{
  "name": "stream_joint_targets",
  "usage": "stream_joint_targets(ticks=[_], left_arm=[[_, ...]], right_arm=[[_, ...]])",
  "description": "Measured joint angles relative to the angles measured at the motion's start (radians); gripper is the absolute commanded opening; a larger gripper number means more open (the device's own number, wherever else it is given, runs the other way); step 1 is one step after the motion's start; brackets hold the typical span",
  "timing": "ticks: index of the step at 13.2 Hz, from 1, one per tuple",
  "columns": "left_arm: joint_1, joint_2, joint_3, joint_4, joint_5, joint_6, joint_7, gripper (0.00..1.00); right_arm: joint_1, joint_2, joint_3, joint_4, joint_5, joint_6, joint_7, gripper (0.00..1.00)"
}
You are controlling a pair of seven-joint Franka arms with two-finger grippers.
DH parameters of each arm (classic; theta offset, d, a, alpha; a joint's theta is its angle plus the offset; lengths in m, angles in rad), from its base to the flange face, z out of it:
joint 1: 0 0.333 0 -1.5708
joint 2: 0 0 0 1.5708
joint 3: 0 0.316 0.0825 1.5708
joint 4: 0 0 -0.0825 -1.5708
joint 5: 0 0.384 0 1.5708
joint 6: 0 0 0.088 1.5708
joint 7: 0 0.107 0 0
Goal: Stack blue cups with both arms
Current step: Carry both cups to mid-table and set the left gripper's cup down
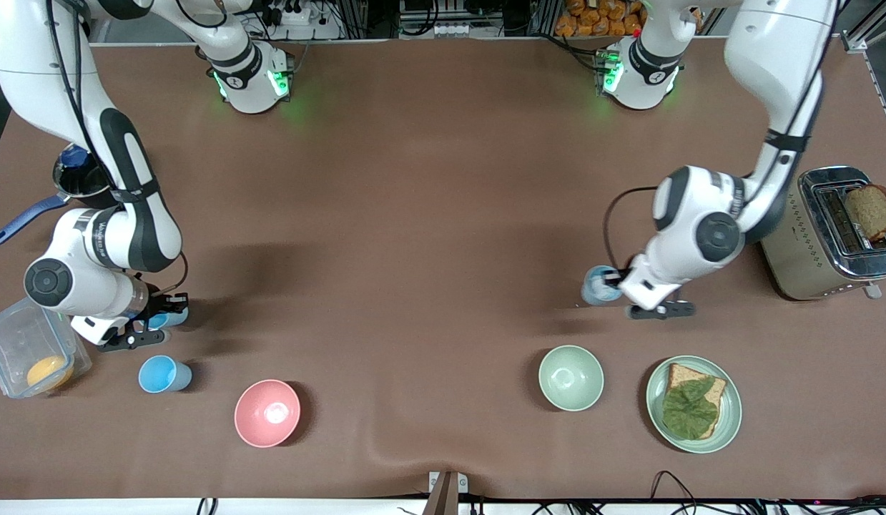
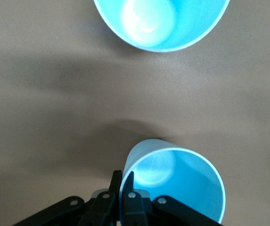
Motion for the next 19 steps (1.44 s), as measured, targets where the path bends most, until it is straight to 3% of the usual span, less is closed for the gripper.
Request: stream_joint_targets(ticks=[2,6,12,13,14,15,19], left_arm=[[-0.036,0.000,-0.064,0.027,0.000,0.000,-0.120,0.00],[-0.203,0.025,-0.075,0.094,0.000,0.000,-0.352,0.00],[-0.462,0.228,-0.064,0.302,0.000,0.007,-0.618,0.00],[-0.480,0.250,-0.056,0.320,0.000,0.007,-0.620,0.13],[-0.492,0.264,-0.047,0.327,0.000,0.007,-0.620,0.70],[-0.499,0.274,-0.041,0.331,0.000,0.007,-0.620,1.00],[-0.493,0.266,-0.029,0.356,0.000,-0.005,-0.628,1.00]], right_arm=[[0.003,-0.015,0.006,0.004,0.000,-0.019,-0.006,0.00],[0.065,-0.081,0.020,0.070,0.000,-0.181,-0.006,0.00],[0.166,-0.119,0.027,0.229,0.051,-0.408,0.060,0.00],[0.181,-0.132,0.028,0.235,0.077,-0.437,0.066,0.00],[0.197,-0.149,0.028,0.239,0.100,-0.471,0.070,0.00],[0.213,-0.170,0.029,0.241,0.117,-0.508,0.076,0.00],[0.333,-0.284,0.032,0.232,0.145,-0.639,0.183,0.00]])
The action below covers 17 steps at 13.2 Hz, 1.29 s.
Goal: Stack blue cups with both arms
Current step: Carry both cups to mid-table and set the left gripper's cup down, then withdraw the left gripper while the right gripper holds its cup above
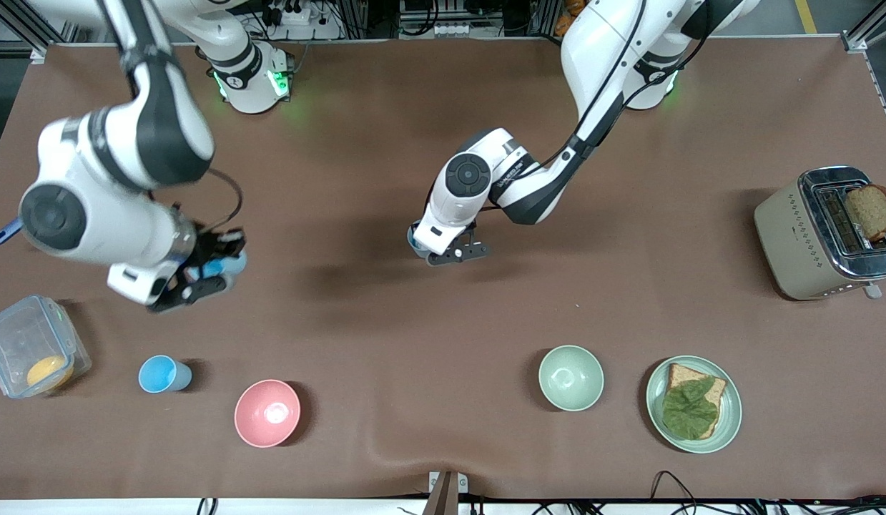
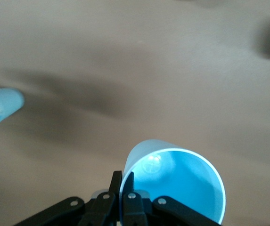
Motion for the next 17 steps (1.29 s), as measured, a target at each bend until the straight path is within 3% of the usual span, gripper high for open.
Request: stream_joint_targets(ticks=[3,5,9,14,17], left_arm=[[0.025,-0.100,0.028,0.034,0.000,-0.126,-0.008,1.00],[0.088,-0.218,0.049,0.041,0.002,-0.234,-0.011,1.00],[0.280,-0.374,0.057,0.034,0.006,-0.360,0.134,1.00],[0.519,-0.452,0.061,0.031,0.014,-0.409,0.465,1.00],[0.618,-0.486,0.060,0.030,0.014,-0.433,0.614,1.00]], right_arm=[[0.157,-0.083,0.003,-0.064,0.002,-0.002,0.200,0.00],[0.240,-0.081,0.003,-0.102,0.002,0.081,0.350,0.00],[0.337,-0.002,0.003,-0.131,0.001,0.245,0.534,0.00],[0.468,0.119,0.003,-0.119,-0.001,0.435,0.770,0.00],[0.519,0.194,0.002,-0.080,-0.002,0.461,0.850,0.00]])
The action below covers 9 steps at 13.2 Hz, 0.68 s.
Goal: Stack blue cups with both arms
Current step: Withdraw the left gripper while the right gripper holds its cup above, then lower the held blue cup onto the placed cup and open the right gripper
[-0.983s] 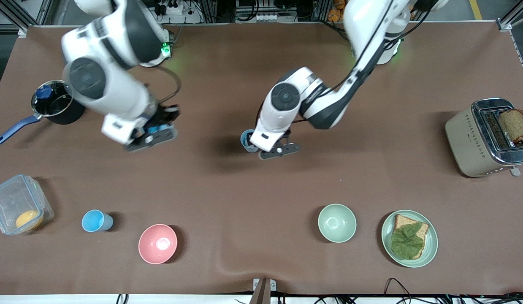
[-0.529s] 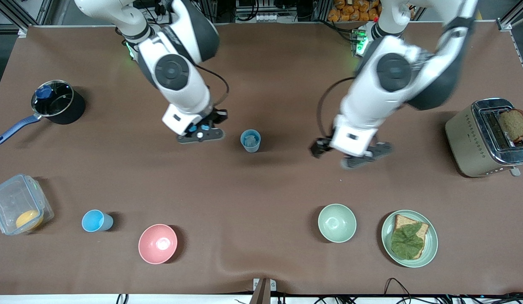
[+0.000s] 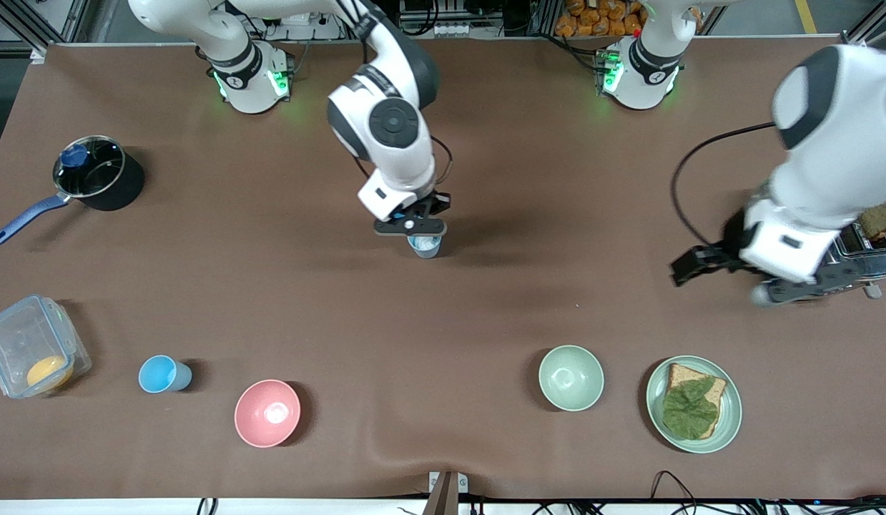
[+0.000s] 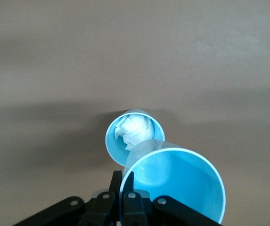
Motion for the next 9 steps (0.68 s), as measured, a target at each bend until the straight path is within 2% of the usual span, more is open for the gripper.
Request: stream_joint_targets(ticks=[6,7,8,9], left_arm=[[0.039,-0.050,0.000,-0.001,0.000,-0.072,0.089,1.00],[0.039,-0.055,0.000,-0.002,0.000,-0.082,0.092,1.00],[0.039,-0.061,0.000,-0.002,0.000,-0.092,0.098,1.00],[0.038,-0.068,0.000,-0.002,0.000,-0.099,0.107,1.00]], right_arm=[[0.002,0.059,-0.005,0.065,-0.003,0.009,0.020,0.00],[0.002,0.068,-0.005,0.072,-0.010,0.020,0.020,0.08],[0.002,0.078,-0.005,0.076,-0.024,0.033,0.020,0.73],[0.002,0.087,-0.005,0.077,-0.039,0.042,0.020,1.00]])
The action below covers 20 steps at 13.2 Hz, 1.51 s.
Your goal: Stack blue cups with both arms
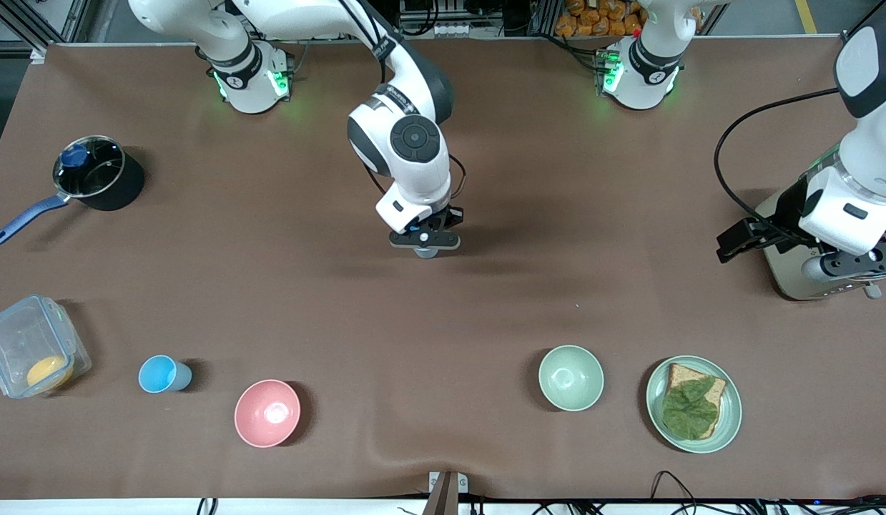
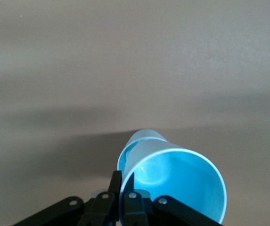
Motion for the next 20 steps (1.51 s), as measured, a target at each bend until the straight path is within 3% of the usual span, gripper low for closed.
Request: stream_joint_targets(ticks=[7,10,13,20], left_arm=[[-0.030,-0.025,0.031,-0.012,0.000,-0.034,0.025,1.00],[-0.030,-0.025,0.031,-0.015,0.000,-0.036,0.034,1.00],[-0.031,-0.025,0.031,-0.016,0.000,-0.037,0.038,1.00],[-0.033,-0.025,0.028,-0.016,0.000,-0.051,0.038,1.00]], right_arm=[[-0.001,0.005,-0.014,0.032,-0.008,-0.045,0.007,1.00],[-0.044,-0.040,-0.028,0.052,-0.009,-0.170,-0.024,1.00],[-0.161,-0.150,-0.032,0.038,-0.010,-0.332,-0.251,1.00],[-0.539,-0.349,-0.040,-0.215,-0.019,-0.352,-0.816,1.00]])
